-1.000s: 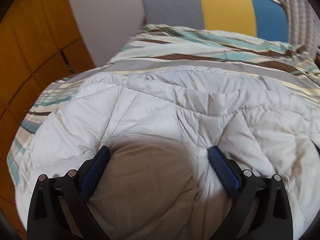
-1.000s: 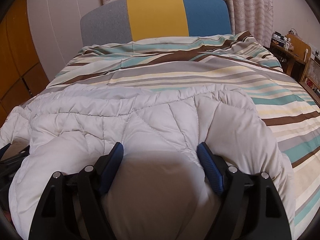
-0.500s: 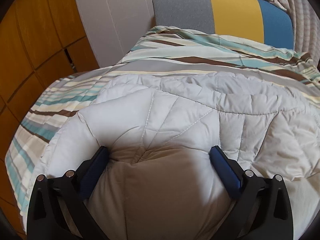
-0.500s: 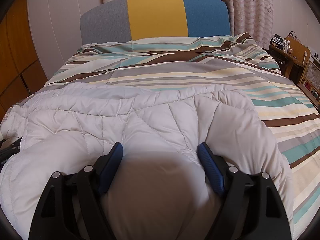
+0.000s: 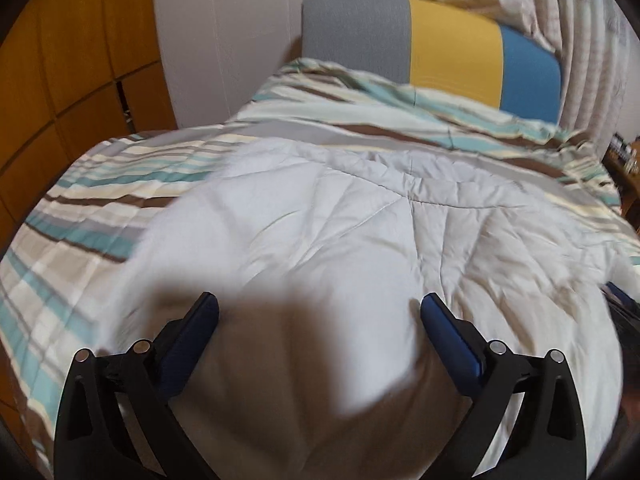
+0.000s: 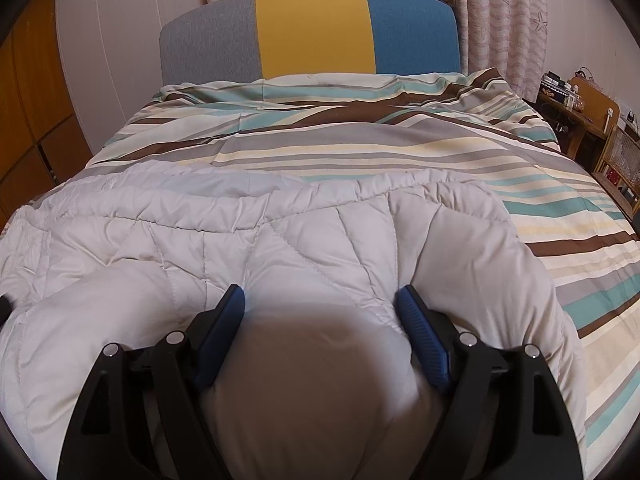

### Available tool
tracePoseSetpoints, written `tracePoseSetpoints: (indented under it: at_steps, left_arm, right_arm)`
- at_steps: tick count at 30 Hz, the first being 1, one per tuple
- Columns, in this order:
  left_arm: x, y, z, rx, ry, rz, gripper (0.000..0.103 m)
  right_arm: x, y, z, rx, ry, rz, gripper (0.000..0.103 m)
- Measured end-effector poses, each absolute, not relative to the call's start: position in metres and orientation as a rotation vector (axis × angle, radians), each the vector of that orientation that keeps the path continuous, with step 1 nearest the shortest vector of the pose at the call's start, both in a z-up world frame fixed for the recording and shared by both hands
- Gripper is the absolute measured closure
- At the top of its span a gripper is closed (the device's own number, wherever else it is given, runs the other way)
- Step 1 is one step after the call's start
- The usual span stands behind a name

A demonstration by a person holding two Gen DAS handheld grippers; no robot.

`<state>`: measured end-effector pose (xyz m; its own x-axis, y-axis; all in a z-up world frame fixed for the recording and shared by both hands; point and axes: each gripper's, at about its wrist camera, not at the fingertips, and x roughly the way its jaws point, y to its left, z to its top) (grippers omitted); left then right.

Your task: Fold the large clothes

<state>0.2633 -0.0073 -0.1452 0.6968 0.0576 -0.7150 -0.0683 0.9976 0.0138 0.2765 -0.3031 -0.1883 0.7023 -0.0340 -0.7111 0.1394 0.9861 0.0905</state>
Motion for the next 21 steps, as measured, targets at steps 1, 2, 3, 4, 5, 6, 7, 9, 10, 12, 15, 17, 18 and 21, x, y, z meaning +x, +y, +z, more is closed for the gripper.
tracePoseSetpoints:
  at_steps: [1, 2, 3, 4, 5, 6, 7, 9, 10, 12, 15, 17, 18, 21]
  left_arm:
    - [0.251, -0.002, -0.141, -0.016, 0.778, 0.077, 0.003]
    - [0.242, 0.003, -0.137, -0.018, 0.761, 0.09, 0.003]
    - [0.233, 0.008, -0.134, -0.02, 0.745, 0.108, 0.003]
    - [0.222, 0.017, -0.131, -0.025, 0.727, 0.13, 0.003]
    - [0.215, 0.023, -0.129, -0.032, 0.716, 0.139, 0.003]
    - [0.208, 0.03, -0.127, -0.039, 0.707, 0.147, 0.003]
    - [0.2, 0.038, -0.125, -0.046, 0.7, 0.164, 0.003]
    - [0.191, 0.049, -0.125, -0.06, 0.709, 0.185, 0.003]
    - [0.185, 0.056, -0.125, -0.077, 0.711, 0.194, 0.003]
    - [0.176, 0.066, -0.128, -0.096, 0.716, 0.215, 0.003]
    - [0.164, 0.078, -0.139, -0.141, 0.763, 0.22, 0.003]
    - [0.154, 0.086, -0.145, -0.191, 0.773, 0.223, 0.003]
    - [0.148, 0.089, -0.148, -0.219, 0.773, 0.226, 0.003]
    - [0.132, 0.098, -0.157, -0.35, 0.774, 0.201, 0.003]
  right_arm:
    - [0.277, -0.303, -0.188, 0.137, 0.789, -0.099, 0.024]
    - [0.277, -0.303, -0.187, 0.134, 0.791, -0.101, 0.024]
    - [0.276, -0.303, -0.187, 0.131, 0.793, -0.102, 0.024]
    - [0.275, -0.303, -0.185, 0.129, 0.795, -0.104, 0.023]
    - [0.275, -0.303, -0.184, 0.126, 0.799, -0.106, 0.023]
    - [0.274, -0.302, -0.182, 0.121, 0.803, -0.106, 0.023]
    - [0.273, -0.302, -0.181, 0.116, 0.81, -0.104, 0.023]
    - [0.269, -0.3, -0.176, 0.11, 0.822, -0.093, 0.023]
    - [0.265, -0.3, -0.172, 0.104, 0.822, -0.087, 0.023]
    - [0.256, -0.296, -0.165, 0.088, 0.813, -0.077, 0.023]
    - [0.234, -0.291, -0.153, 0.076, 0.786, -0.052, 0.023]
    - [0.219, -0.287, -0.146, 0.076, 0.762, -0.034, 0.023]
    - [0.209, -0.284, -0.142, 0.083, 0.748, -0.019, 0.023]
    - [0.182, -0.275, -0.134, 0.118, 0.715, 0.025, 0.028]
